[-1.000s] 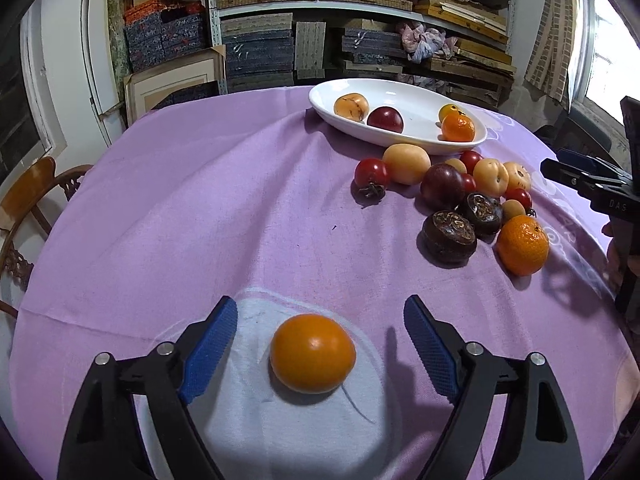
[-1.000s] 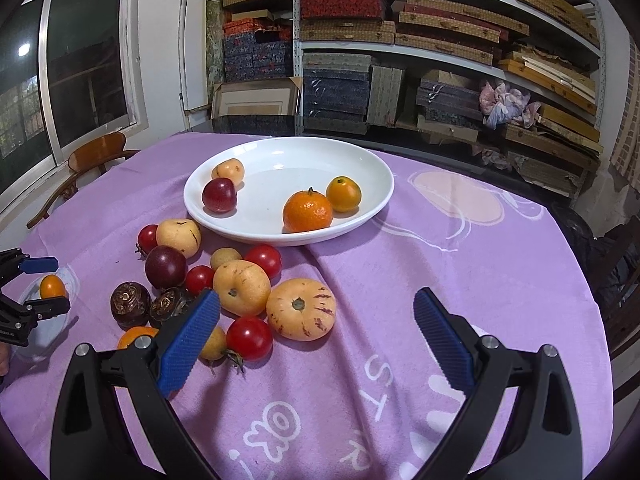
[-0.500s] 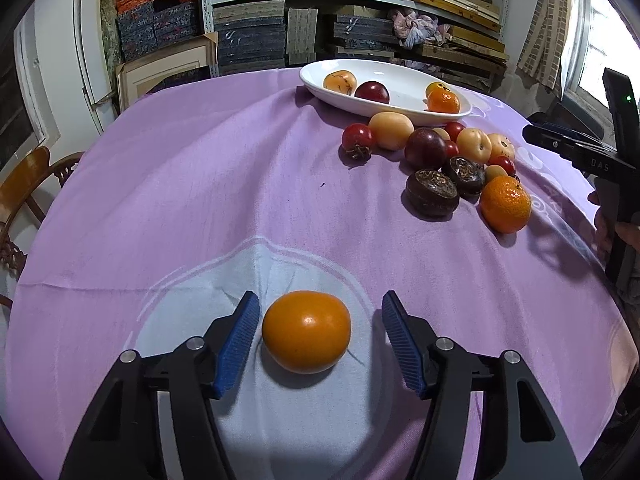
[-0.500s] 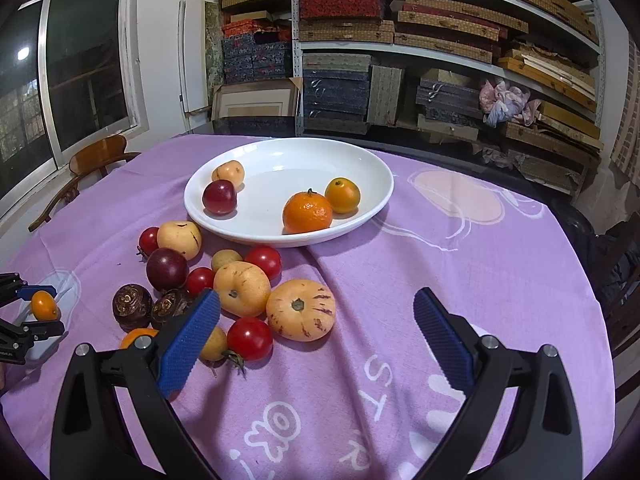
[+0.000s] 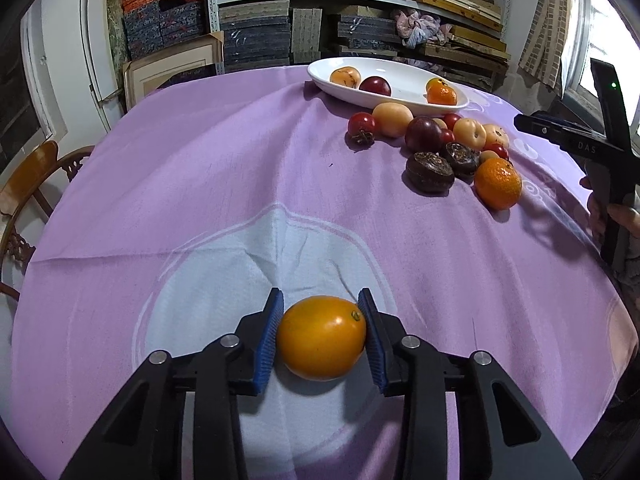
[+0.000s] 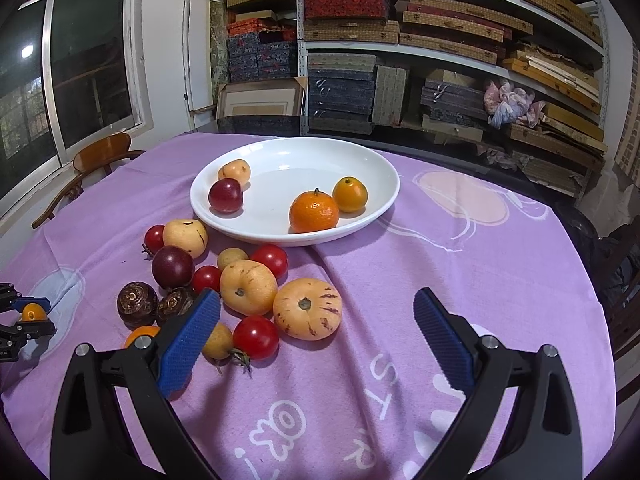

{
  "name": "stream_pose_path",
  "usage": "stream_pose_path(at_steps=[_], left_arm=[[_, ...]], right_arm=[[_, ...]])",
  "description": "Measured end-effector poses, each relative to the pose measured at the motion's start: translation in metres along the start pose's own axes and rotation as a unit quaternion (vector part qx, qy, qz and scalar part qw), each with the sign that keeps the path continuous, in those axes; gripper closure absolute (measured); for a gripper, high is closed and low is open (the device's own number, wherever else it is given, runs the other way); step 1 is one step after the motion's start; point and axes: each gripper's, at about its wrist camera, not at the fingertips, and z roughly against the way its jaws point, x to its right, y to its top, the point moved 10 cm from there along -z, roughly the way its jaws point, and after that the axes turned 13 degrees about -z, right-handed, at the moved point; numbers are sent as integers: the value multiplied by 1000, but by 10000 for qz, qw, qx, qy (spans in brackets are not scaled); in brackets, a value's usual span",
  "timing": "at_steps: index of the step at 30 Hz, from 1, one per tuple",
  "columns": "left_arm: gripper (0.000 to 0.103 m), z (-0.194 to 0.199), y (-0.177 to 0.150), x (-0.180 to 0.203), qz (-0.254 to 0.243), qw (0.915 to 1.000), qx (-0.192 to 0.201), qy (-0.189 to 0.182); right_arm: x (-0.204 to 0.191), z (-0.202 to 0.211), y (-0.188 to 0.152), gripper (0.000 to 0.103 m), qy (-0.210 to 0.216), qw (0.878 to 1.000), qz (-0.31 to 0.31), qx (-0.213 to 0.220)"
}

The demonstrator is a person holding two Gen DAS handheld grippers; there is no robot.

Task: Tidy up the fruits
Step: 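Grasp the round orange fruit with the left tool while the right tool grasps the striped pepino melon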

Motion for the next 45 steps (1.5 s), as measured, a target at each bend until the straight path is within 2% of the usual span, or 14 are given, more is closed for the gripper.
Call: stream_pose_path(at_steps=[10, 14, 16, 17, 22, 27, 37, 39, 45], left_arm=[[65, 5, -11, 3, 68, 9999, 78, 44], [65, 5, -8, 5, 118, 9998, 134, -19], [65, 5, -4, 6, 138, 9997, 196, -36], [65, 5, -1, 7, 146, 9996, 229, -48], [65, 5, 13, 8, 144, 9992, 358, -106], [65, -2, 20, 12, 128, 9991, 359, -205], [64, -10, 22, 18, 62, 9991, 297, -285], [65, -11, 22, 17, 81, 9991, 288, -313], [64, -13, 27, 12, 133, 9990, 268, -320]], right_arm=[[-5, 6, 1, 10, 95, 10000, 27, 16], [-11, 3, -6, 40, 185, 9994, 193, -239], [-12, -3, -12, 50, 145, 9988, 268, -383], [-12, -6, -15, 51, 148, 9984, 291, -467], [-9, -18, -22, 51, 12, 9977, 316, -607], [0, -31, -13, 51, -17, 9977, 25, -676], [3, -52, -13, 51, 471, 9913, -589, -1082], [8, -53, -13, 58, 634, 9873, -833, -1192], [10, -46, -15, 58, 540, 9892, -799, -1104]])
